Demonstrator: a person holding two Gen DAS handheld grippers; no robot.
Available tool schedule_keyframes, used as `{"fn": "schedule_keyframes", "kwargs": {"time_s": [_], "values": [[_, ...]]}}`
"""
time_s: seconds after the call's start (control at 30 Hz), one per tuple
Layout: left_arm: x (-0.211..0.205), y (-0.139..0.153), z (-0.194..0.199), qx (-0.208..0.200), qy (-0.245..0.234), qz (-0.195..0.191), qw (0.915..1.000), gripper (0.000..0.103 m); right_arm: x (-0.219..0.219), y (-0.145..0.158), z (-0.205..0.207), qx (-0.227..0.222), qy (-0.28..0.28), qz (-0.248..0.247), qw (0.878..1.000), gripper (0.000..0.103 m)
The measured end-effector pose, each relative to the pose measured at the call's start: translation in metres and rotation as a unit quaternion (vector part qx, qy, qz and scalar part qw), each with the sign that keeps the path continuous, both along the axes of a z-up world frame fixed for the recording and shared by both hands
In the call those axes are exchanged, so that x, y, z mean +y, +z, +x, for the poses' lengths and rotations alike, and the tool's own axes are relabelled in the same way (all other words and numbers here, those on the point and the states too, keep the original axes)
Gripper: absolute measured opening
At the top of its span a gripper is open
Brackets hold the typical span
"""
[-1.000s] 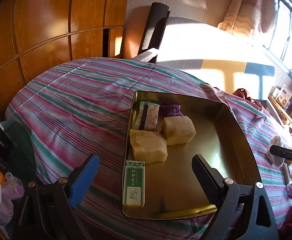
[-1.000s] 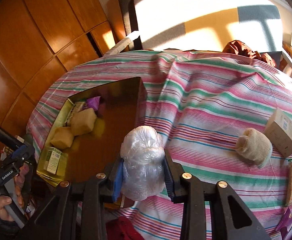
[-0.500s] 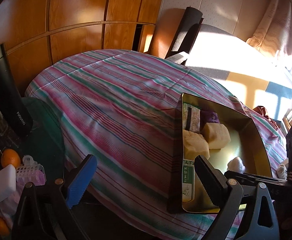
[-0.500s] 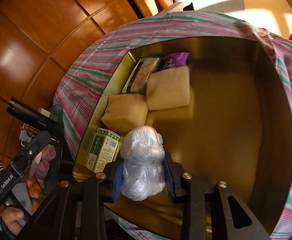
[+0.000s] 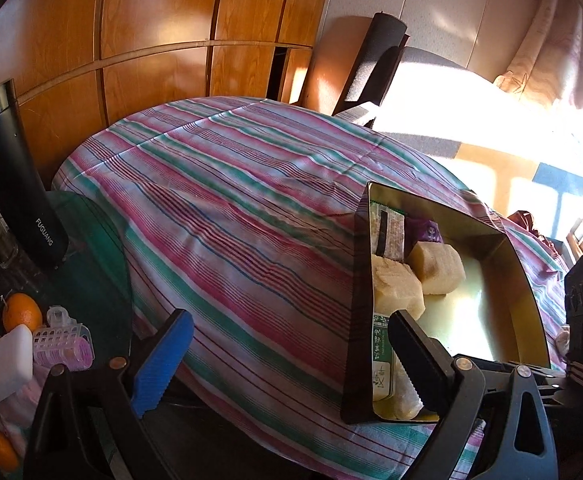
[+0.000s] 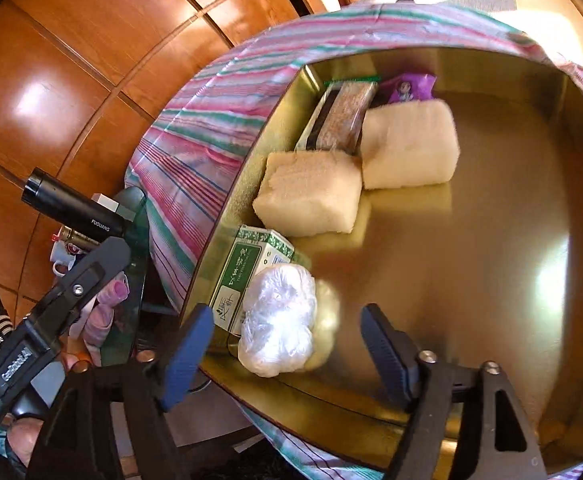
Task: Organize objects
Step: 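Grasp the beige knitted roll with the left gripper while the right tool nears purple candy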
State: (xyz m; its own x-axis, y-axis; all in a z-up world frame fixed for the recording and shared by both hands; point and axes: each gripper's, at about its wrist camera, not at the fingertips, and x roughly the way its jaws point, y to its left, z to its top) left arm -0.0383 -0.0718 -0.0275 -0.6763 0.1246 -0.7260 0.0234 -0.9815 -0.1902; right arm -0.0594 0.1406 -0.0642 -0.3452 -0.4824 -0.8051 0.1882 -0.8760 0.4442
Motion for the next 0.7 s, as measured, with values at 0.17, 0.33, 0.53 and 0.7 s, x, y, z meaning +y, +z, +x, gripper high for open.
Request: {"fn": "schedule_keyframes", "kwargs": {"time_s": [0.17, 0.33, 0.53, 0.7], "values": [[0.011, 0.011, 0.006, 0.022, -0.014, -0.014, 0.9996, 0.099, 0.017, 0.027, 0.013, 0.053, -0.024, 0.026, 0.998, 0.081], [0.03, 0.021, 0.013, 0.039, -0.044, -0.026, 0.9979, 0.099, 0.05, 0.044, 0.029, 0.085, -0.065, 0.052, 0.993, 0.082], [0.059, 0.031, 0.018, 0.051, -0.085, -0.039, 0.9943, 0.099, 0.102, 0.054, 0.048, 0.097, -0.126, 0.075, 0.985, 0.082], [0.084, 0.034, 0.022, 0.053, -0.116, -0.046, 0.9908, 0.099, 0.149, 0.058, 0.067, 0.099, -0.181, 0.077, 0.975, 0.082]]}}
